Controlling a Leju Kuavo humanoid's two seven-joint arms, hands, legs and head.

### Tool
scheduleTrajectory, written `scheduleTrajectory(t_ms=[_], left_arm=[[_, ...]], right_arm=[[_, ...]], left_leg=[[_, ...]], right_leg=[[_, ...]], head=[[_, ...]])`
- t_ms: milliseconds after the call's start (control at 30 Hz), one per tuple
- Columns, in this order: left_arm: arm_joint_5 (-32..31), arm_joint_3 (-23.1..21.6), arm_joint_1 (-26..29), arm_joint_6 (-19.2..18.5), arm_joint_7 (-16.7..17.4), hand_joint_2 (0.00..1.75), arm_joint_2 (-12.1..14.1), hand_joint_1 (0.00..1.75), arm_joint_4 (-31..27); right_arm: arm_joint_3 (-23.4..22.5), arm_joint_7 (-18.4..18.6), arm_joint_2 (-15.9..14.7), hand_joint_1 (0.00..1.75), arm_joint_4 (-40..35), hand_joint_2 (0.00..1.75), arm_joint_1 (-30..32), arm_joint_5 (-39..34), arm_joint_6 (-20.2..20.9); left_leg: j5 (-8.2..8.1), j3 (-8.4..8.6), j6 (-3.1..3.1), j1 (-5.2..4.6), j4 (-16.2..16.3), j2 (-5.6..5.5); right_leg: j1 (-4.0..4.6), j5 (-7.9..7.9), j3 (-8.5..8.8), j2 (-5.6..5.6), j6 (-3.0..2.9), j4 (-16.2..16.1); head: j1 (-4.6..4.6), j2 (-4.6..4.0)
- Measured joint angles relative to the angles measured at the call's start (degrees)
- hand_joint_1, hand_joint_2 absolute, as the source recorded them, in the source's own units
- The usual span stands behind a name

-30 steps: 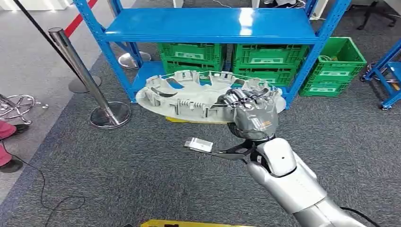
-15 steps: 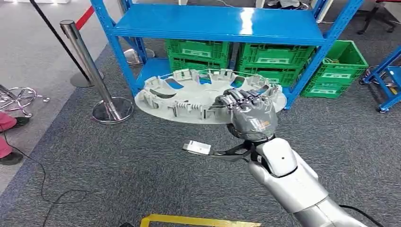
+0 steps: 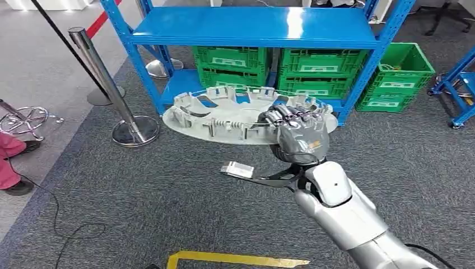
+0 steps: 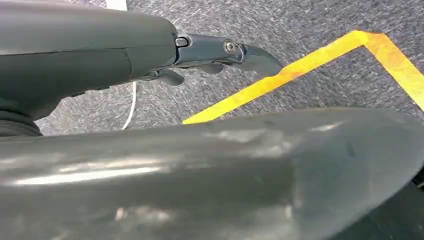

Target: Take the parts from the cabinet and place them on the table.

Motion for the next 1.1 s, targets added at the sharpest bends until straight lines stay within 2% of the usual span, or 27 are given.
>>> scheduleTrajectory(t_ms=[67, 200, 233, 267, 300, 333, 367, 433, 467, 500, 533, 567, 600, 633, 667, 700, 800, 833, 867, 900, 933, 967, 1000, 1033, 1067, 1100], left_arm=[[0.0, 0.0, 0.0, 0.0, 0.0, 0.00, 0.0, 0.00, 0.0], [0.0, -0.1, 0.0, 0.0, 0.0, 0.00, 0.0, 0.00, 0.0], [0.1, -0.2, 0.0, 0.0, 0.0, 0.00, 0.1, 0.00, 0.0], [0.1, -0.2, 0.0, 0.0, 0.0, 0.00, 0.2, 0.00, 0.0], [0.2, -0.4, -0.1, 0.0, 0.0, 0.00, 0.2, 0.00, 0.0], [0.2, -0.5, -0.1, 0.0, 0.0, 0.00, 0.0, 0.00, 0.0], [0.4, -0.5, -0.2, 0.0, 0.0, 0.00, 0.0, 0.00, 0.0], [0.4, -0.5, -0.2, 0.0, 0.0, 0.00, 0.0, 0.00, 0.0], [0.4, -0.5, -0.2, -0.1, 0.0, 0.00, 0.0, 0.00, 0.0], [0.4, -0.5, -0.2, -0.1, 0.0, 0.00, 0.0, 0.00, 0.0], [0.4, -0.5, -0.2, -0.1, 0.0, 0.00, 0.0, 0.00, 0.0], [0.4, -0.5, -0.2, -0.1, 0.0, 0.00, -0.1, 0.00, 0.0], [0.4, -0.5, -0.2, -0.1, 0.0, 0.00, -0.2, 0.00, 0.0], [0.4, -0.5, -0.2, -0.1, 0.0, 0.00, -0.2, 0.00, 0.0], [0.4, -0.5, -0.2, -0.1, 0.0, 0.00, 0.2, 0.00, 0.0], [0.4, -0.6, -0.1, -0.1, 0.0, 0.00, 0.1, 0.00, 0.0], [0.4, -0.6, 0.0, -0.1, 0.0, 0.00, 0.1, 0.00, 0.0], [0.4, -0.7, 0.0, -0.1, 0.0, 0.00, 0.1, 0.00, 0.0], [0.4, -0.7, 0.0, -0.1, 0.0, 0.00, 0.1, 0.00, 0.0], [0.4, -0.7, 0.1, -0.1, 0.0, 0.00, 0.0, 0.00, 0.0], [0.4, -0.8, 0.2, -0.1, 0.0, 0.00, 0.0, 0.00, 0.0], [0.4, -0.8, 0.3, -0.1, 0.0, 0.00, 0.0, 0.00, 0.0], [0.4, -0.8, 0.4, -0.1, 0.0, 0.00, 0.0, 0.00, 0.0], [0.4, -0.8, 0.4, -0.1, 0.0, 0.00, 0.0, 0.00, 0.0], [0.4, -0.8, 0.4, -0.1, 0.0, 0.00, 0.0, 0.00, 0.0], [0.4, -0.9, 0.3, -0.1, 0.0, 0.00, 0.0, 0.00, 0.0]], right_arm=[[-0.2, -0.1, 0.0, 1.75, 0.3, 1.75, 0.0, -0.5, -0.1], [-0.5, -0.5, 0.0, 1.75, 0.5, 1.75, 0.0, -1.7, -0.1], [-0.6, -0.6, 0.0, 1.75, 0.5, 1.75, 0.0, -2.0, 0.0], [-0.7, -0.7, 0.0, 1.75, 0.5, 1.75, 0.0, -2.2, 0.0], [-0.8, -0.8, 0.0, 1.75, 0.5, 1.75, 0.0, -2.4, 0.0], [-0.9, -0.9, 0.0, 1.75, 0.5, 1.75, 0.1, -2.5, 0.0], [-1.0, -1.1, 0.0, 1.75, 0.5, 1.75, 0.0, -2.8, 0.0], [-1.1, -1.2, 0.0, 1.75, 0.5, 1.75, 0.0, -3.4, 0.1], [-1.2, -1.2, -0.1, 1.75, 0.5, 1.75, 0.2, -3.6, 0.1], [-1.2, -1.3, -0.2, 1.75, 0.6, 1.75, 0.4, -3.6, 0.1], [-1.3, -1.3, -0.2, 1.75, 0.6, 1.75, 0.6, -3.7, 0.1], [-1.4, -1.3, -0.2, 1.75, 0.6, 1.75, 0.8, -3.9, 0.1], [-1.4, -1.3, -0.2, 1.75, 0.6, 1.75, 0.8, -4.0, 0.1], [-1.5, -1.3, -0.2, 1.75, 0.6, 1.75, 0.8, -4.0, 0.1], [-1.5, -1.3, -0.2, 1.75, 0.6, 1.75, 0.7, -4.0, 0.1], [-1.6, -1.3, -0.2, 1.75, 0.6, 1.75, 0.7, -4.0, 0.1], [-1.9, -1.3, -0.3, 1.75, 0.6, 1.75, 0.9, -4.0, 0.1], [-1.9, -1.3, -0.2, 1.75, 0.6, 1.75, 1.0, -4.0, 0.1], [-1.9, -1.3, -0.3, 1.75, 0.6, 1.75, 1.0, -4.0, 0.1], [-1.9, -1.3, -0.2, 1.75, 0.6, 1.75, 0.9, -4.0, 0.1], [-1.9, -1.3, -0.3, 1.75, 0.6, 1.75, 1.0, -4.0, 0.1], [-1.9, -1.3, -0.3, 1.75, 0.6, 1.75, 1.0, -4.0, 0.1], [-1.9, -1.3, -0.3, 1.75, 0.7, 1.75, 1.0, -4.0, 0.1], [-1.9, -1.3, -0.3, 1.75, 0.7, 1.75, 1.0, -4.0, 0.2], [-1.9, -1.4, -0.3, 1.75, 0.7, 1.75, 1.0, -4.0, 0.2], [-1.9, -1.4, -0.3, 1.75, 0.6, 1.75, 1.0, -3.9, 0.2]], left_leg=[[0.09, -0.09, -0.29, 0.02, -0.1, 0.00], [0.21, -0.35, -0.48, 0.02, -0.1, 0.00], [0.04, -0.54, -0.25, -0.09, 0.2, -0.02], [0.25, -0.41, 0.51, -0.22, -0.2, -0.04], [0.88, 0.19, 0.95, -0.05, -1.6, 0.05], [1.66, 0.99, 0.90, 0.57, -3.1, 0.44], [1.94, 1.19, 0.91, 0.62, -3.7, 0.67], [2.00, 0.86, 0.90, 0.77, -3.6, 1.20], [2.00, 0.73, 0.86, 0.79, -3.5, 1.55], [1.99, 0.60, 0.70, 0.90, -3.4, 1.88], [1.91, 0.49, 0.41, 1.08, -3.2, 2.23], [1.79, 0.34, 0.03, 1.33, -2.9, 2.60], [1.55, 0.10, -0.48, 1.67, -2.3, 3.01], [1.11, -0.23, -1.14, 1.55, -1.2, 3.26], [0.60, -0.72, -1.82, 1.34, -0.2, 3.67], [0.53, -0.82, -2.10, 1.34, 0.2, 3.97], [0.81, -0.78, -2.74, 1.60, 0.3, 5.32], [-0.39, -0.98, -3.13, 1.92, 0.9, 3.94], [-2.92, -1.72, -3.17, 1.99, 3.4, 2.07], [-5.74, -3.28, -3.17, 1.94, 7.8, 1.02], [-8.10, -5.07, -3.17, 1.89, 12.7, 0.53], [-9.68, -6.59, -3.05, 1.83, 16.7, 0.39], [-10.21, -7.19, -2.78, 1.71, 18.7, 0.34], [-9.30, -6.46, -2.39, 1.57, 17.9, 0.24], [-7.33, -4.68, -1.83, 1.42, 14.7, -0.02], [-4.99, -2.25, -1.15, 1.21, 10.1, -0.79]], right_leg=[[0.02, 0.04, -0.11, 0.01, -0.06, 0.0], [-0.01, 0.15, -0.32, -0.02, -0.10, 0.0], [-0.38, 0.42, -0.27, -0.04, 0.22, -0.4], [-0.40, 0.73, -0.15, -0.12, 0.73, -0.8], [-0.14, 0.95, 0.17, -0.01, 1.06, -1.5], [-0.15, 0.34, -0.31, 0.05, 1.01, -1.0], [-0.07, -1.90, -1.61, 0.08, 1.36, 1.6], [-0.59, -6.31, -5.82, 0.05, 2.06, 10.7], [-0.89, -7.73, -7.81, 0.04, 2.43, 14.9], [-1.15, -7.54, -8.58, -0.02, 2.72, 16.1], [-1.35, -6.07, -7.75, -0.14, 3.08, 14.6], [-1.58, -3.82, -5.79, -0.40, 3.42, 10.7], [-1.84, -1.30, -2.79, -1.26, 3.85, 5.1], [-2.06, -0.07, -0.14, -3.62, 4.44, 0.2], [-1.74, -0.79, -0.41, -3.81, 3.71, 0.3], [-1.67, -0.72, -0.24, -2.77, 2.38, 0.8], [-1.62, -0.28, -1.08, -1.20, 1.15, 1.4], [-1.74, 0.03, -1.15, -0.78, 0.65, 1.4], [-1.74, 0.22, -1.31, -0.28, 0.35, 1.4], [-1.69, 0.35, -1.49, 0.29, 0.14, 1.4], [-1.50, 0.49, -1.68, 0.92, -0.07, 1.4], [-1.30, 0.58, -1.84, 1.55, -0.21, 1.4], [-1.11, 0.67, -1.95, 2.32, -0.31, 1.4], [-0.95, 0.73, -1.99, 3.07, -0.35, 1.4], [-0.76, 0.81, -1.99, 3.89, -0.37, 1.4], [-0.59, 0.87, -1.96, 4.62, -0.35, 1.4]], head=[[0.02, 0.00], [0.02, 0.00], [0.04, 0.00], [-0.04, 0.00], [-0.09, 0.00], [-0.04, 0.00], [0.24, 0.00], [0.31, 0.00], [0.33, 0.00], [0.30, 0.00], [0.33, 0.00], [0.33, 0.02], [0.33, 0.00], [0.39, 0.00], [0.61, 0.00], [0.37, 0.02], [0.39, 0.00], [0.35, 0.00], [0.33, 0.00], [0.20, 0.00], [0.13, 0.00], [0.13, 0.00], [0.15, 0.00], [0.15, 0.00], [0.13, 0.00], [0.13, 0.00]])
